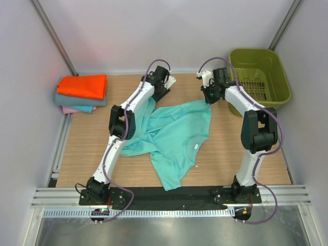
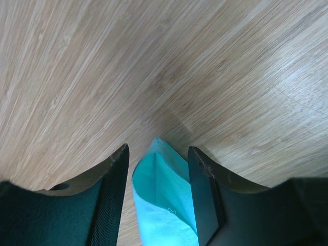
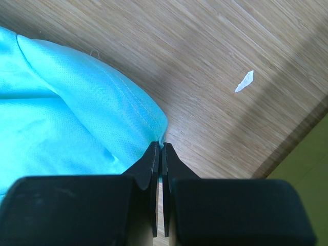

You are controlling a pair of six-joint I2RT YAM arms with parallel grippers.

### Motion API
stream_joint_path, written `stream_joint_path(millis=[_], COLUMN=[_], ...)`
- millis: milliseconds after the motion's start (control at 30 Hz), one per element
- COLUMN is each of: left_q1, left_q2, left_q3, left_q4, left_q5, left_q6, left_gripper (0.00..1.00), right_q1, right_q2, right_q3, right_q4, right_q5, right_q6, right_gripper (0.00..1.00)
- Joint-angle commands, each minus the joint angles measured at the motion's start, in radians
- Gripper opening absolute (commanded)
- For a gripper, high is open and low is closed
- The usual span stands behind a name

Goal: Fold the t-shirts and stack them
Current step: Flatten the tshirt out

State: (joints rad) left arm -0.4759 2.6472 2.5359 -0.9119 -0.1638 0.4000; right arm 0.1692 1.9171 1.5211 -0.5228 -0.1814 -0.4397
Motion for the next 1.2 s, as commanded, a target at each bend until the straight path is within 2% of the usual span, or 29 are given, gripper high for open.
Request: stream_joint_path(millis=[0,433,567,700,900,1033,1167], left_q1=[0.011,0.023,0.026,0.034,0.12,0.209,0.282], left_q2=[0.005,-0.033,-0.075,-0.217,-0.476,-0.659,-0.766], left_q3=[0.006,0.014,0.062,0.07,0.014,-0.069,-0.133], left_q4=[-0.007,0.03,0.044,0.082,0.082,0.064,0.028], left_q5=[0.004,0.023,0.053,0.101,0.152,0.201,0.248], left_q6=[-0.01,-0.046,-0.07,-0.09,-0.159,-0.148,-0.141], left_gripper=[0.5,0.27,0.18,0.13,0.09,0.08,0.08], right_q1=[0.004,0.006,0.006,-0.002,-0.082,-0.137,-0.157], right_q2=[-0.05,-0.041,-0.046,-0.064,-0.109,-0.092,-0.092], right_q3=[0.001,0.007,0.01,0.028,0.171,0.371,0.53], right_q4=[0.035,0.038,0.035,0.038,-0.008,-0.094,-0.155], right_q5=[0.008,0.007,0.01,0.074,0.088,0.065,0.051], right_q6=[-0.004,0.002,0.001,0.016,0.078,0.143,0.2], right_gripper=[0.01,0.01,0.01,0.01,0.01,0.01,0.01])
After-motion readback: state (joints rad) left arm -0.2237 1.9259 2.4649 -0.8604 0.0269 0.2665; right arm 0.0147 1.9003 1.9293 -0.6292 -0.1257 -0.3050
